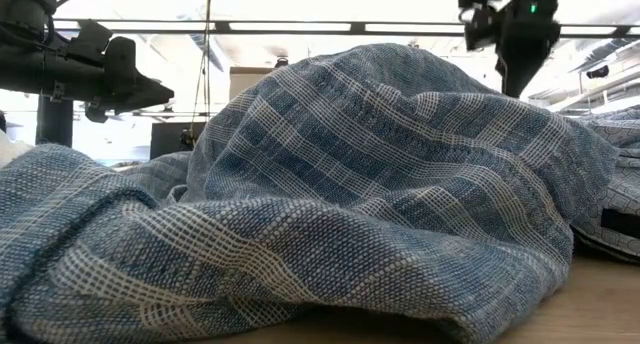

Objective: Sort clothes
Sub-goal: Put the black boxer into the laundry bin

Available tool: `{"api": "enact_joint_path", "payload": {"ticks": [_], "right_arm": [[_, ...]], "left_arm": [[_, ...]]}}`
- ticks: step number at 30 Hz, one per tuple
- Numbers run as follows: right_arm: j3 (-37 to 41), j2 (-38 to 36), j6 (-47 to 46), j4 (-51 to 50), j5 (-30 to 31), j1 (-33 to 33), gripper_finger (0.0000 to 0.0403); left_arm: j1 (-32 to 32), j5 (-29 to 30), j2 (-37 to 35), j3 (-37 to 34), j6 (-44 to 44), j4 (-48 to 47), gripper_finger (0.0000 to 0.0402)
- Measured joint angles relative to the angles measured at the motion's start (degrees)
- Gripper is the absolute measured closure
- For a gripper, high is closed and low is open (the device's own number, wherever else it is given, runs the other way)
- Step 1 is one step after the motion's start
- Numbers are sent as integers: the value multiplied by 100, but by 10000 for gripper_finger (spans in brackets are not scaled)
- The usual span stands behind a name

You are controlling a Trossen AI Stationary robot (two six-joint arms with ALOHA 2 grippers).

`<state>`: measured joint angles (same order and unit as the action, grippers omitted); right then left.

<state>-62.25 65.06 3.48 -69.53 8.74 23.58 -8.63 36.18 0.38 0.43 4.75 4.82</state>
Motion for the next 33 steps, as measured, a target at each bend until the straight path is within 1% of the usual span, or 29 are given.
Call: {"api": "enact_joint_path", "payload": {"ticks": [3, 5, 9, 11, 12, 15, 16, 17, 21, 25, 28, 33], "right_arm": [[312, 48, 578, 436, 7, 152, 145], [498, 48, 886, 818, 9, 256, 149], [809, 48, 1445, 1310, 6, 396, 179], [882, 48, 1571, 1327, 8, 459, 214], [896, 48, 1601, 1299, 8, 485, 240], [902, 32, 1617, 1114, 7, 546, 343], [902, 8, 1631, 1040, 8, 552, 372], [902, -30, 1635, 984, 10, 552, 386], [877, -297, 1534, 792, 184, 550, 395], [515, -643, 1343, 373, 218, 550, 397], [42, -895, 1242, 0, 248, 550, 399], [-971, -1167, 1021, -452, 457, 535, 401]], "left_arm": [[1, 0, 0, 0, 0, 0, 284], [1, 0, -1, 0, -1, 0, 284], [1, 0, 0, 0, -1, 0, 284], [0, 0, -2, 0, 0, 0, 284], [1, 0, 0, 0, -1, 0, 284], [1, 0, 0, 0, 0, 0, 284], [1, 0, 0, 0, -1, 0, 284], [1, 0, 0, 0, -1, 0, 284], [1, 0, -1, 0, 1, 0, 284], [-1, 0, -2, 0, -1, 0, 284], [1, 0, 0, 0, -1, 0, 284], [1, 0, 0, 0, -1, 0, 284]]}}
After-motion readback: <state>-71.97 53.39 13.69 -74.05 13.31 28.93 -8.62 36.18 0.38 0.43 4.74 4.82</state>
